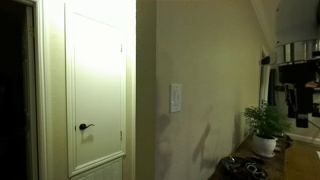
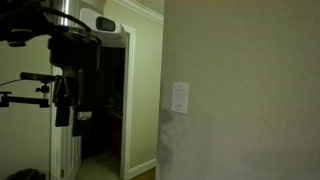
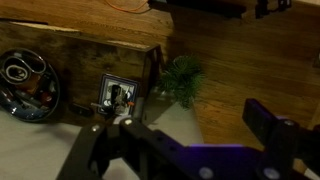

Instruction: Flip the switch on the wall

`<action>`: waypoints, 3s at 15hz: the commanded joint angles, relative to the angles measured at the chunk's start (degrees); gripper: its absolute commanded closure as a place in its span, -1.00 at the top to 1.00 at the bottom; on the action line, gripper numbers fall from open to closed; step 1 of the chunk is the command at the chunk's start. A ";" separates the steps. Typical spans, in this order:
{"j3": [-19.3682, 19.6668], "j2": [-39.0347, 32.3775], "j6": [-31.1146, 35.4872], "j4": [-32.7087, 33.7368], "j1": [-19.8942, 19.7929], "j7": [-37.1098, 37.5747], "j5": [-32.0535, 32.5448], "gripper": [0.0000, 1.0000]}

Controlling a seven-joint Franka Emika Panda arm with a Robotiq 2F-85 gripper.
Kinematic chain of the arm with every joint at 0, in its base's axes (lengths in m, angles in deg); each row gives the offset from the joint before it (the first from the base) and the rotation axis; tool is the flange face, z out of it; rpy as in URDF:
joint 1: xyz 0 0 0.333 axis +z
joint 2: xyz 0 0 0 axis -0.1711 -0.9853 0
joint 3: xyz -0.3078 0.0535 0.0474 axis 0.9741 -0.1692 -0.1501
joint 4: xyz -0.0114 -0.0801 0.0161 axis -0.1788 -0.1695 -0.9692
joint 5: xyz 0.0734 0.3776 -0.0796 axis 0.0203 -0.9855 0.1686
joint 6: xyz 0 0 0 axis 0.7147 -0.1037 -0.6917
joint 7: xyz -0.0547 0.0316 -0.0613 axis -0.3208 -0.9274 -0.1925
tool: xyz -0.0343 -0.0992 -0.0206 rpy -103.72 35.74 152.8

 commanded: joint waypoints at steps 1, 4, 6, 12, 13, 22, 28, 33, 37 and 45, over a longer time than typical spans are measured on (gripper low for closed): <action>0.41 -0.03 -0.19 0.15 0.56 0.26 0.23 1.00; 0.41 -0.03 -0.19 0.15 0.56 0.26 0.23 1.00; 0.46 -0.87 0.76 0.58 0.62 0.07 0.43 1.00; 1.33 -6.10 9.33 2.36 0.84 -0.57 -0.55 1.00; 1.41 -6.86 10.93 2.54 0.88 -0.79 -0.84 1.00; -0.54 -17.03 22.36 10.17 0.47 6.30 -5.36 1.00; -1.43 -18.68 23.86 12.16 0.36 7.39 -7.00 1.00; -1.53 -19.04 23.92 12.42 0.37 7.43 -7.05 1.00; -1.44 -20.21 25.24 12.45 0.89 7.30 -8.58 1.00; -2.40 -27.57 36.84 15.88 2.58 7.26 -12.63 0.45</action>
